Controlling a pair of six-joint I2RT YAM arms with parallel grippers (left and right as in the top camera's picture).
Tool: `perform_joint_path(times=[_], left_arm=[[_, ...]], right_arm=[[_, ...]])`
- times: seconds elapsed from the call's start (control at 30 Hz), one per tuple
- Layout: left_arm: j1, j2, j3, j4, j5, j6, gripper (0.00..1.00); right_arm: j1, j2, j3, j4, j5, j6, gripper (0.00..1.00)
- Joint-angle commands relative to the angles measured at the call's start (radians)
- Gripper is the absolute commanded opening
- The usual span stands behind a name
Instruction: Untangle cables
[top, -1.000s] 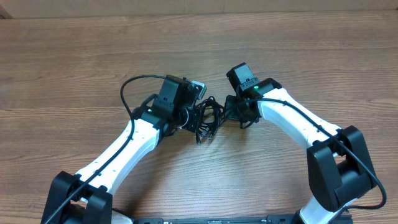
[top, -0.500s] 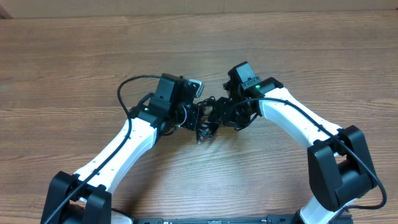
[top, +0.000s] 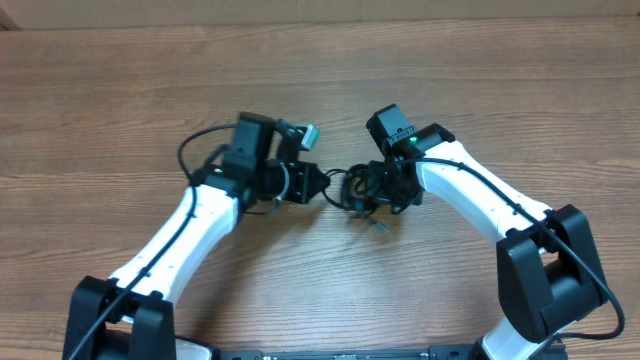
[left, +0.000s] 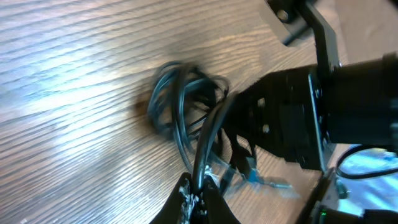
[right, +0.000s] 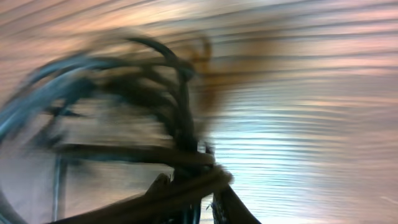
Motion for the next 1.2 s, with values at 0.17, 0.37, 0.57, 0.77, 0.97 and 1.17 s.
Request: perform_joint_path(times=[0.17, 0.37, 0.57, 0.77, 0.97, 1.17], left_arm=[[0.166, -0.032, 0.006, -0.023, 0.146, -0.016, 0.04], [0.169, -0.032, 0.006, -0.051, -0.037, -0.009, 0.04], [0.198, -0.040, 0.014, -0.050, -0.243, -0.008, 0.04], [0.290, -0.110, 0.074, -0.050, -0.277, 0.002, 0.04], [0.346, -0.184, 0.122, -0.052, -0.272, -0.034, 0.04], [0.280, -0.165, 0.120, -0.121, -0.216, -0.058, 0.04]], right_arm=[[-0.015, -0.016, 0.006, -0.037, 0.305, 0.110, 0.31], [-0.015, -0.016, 0.006, 0.062, -0.063, -0.084, 0.08], [-0.015, -0.016, 0.006, 0.061, -0.082, -0.111, 0.04], [-0.015, -0.016, 0.006, -0.018, 0.101, -0.015, 0.04], [-0.015, -0.016, 0.006, 0.011, 0.039, -0.012, 0.20], [-0.014, -0.016, 0.006, 0.128, -0.537, -0.438, 0.37]])
